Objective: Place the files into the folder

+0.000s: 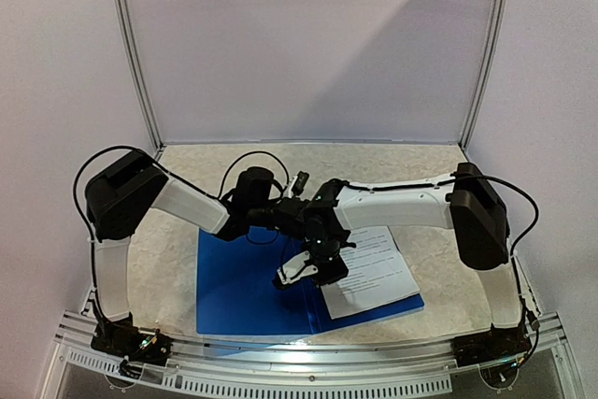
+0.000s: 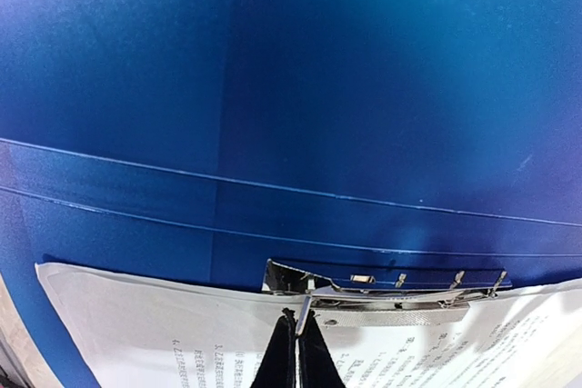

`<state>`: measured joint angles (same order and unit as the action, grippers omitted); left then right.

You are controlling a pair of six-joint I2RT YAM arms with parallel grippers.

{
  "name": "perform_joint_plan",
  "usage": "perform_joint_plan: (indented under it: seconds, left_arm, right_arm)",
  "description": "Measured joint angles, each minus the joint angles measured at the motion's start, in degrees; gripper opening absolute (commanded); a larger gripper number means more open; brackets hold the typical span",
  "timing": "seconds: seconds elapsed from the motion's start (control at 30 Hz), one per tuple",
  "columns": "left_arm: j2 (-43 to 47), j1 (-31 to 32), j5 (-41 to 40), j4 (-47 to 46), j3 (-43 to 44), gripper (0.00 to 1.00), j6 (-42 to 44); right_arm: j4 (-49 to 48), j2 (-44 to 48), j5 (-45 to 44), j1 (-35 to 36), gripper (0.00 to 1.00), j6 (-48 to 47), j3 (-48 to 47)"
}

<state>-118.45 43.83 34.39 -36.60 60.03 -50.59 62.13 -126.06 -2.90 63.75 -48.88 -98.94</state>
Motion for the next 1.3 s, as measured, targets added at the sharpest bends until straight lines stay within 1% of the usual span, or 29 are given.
perform_joint_plan:
  seconds: [0.23, 0.3, 0.57, 0.77, 0.93, 1.03, 1.3]
  left_arm:
    - [-6.5, 1.7, -0.1, -7.9, -3.2, 0.37, -4.8]
    - [-8.3, 1.7, -0.6, -10.6, -4.1, 0.34, -6.2]
    - [-10.9, 2.1, -1.2, -18.4, -4.3, 0.29, -11.0]
    - [-13.0, 2.4, -2.0, -25.5, -4.4, 0.28, -14.4]
    - [-13.8, 2.5, -2.3, -27.8, -4.4, 0.28, -15.7]
    - [-14.0, 2.6, -2.3, -28.5, -4.4, 0.27, -16.0]
    - [-14.3, 2.7, -2.5, -29.2, -4.4, 0.27, -16.6]
  right_arm:
    - [2.3, -2.0, -3.3, 1.2, 0.00, 0.0, -2.3]
    - [3.0, -2.4, -4.8, 1.8, 0.00, -0.1, -2.8]
    - [7.6, -5.8, -10.1, 3.8, 0.00, -0.4, -8.1]
    - [8.3, -6.2, -11.6, 4.5, 0.00, -0.9, -8.8]
    - [8.2, -6.2, -12.9, 5.1, 0.00, -1.0, -8.8]
    - [8.1, -6.2, -13.6, 5.6, 0.04, -1.2, -8.8]
    - [7.9, -6.2, -15.3, 6.0, 0.06, -1.6, -8.8]
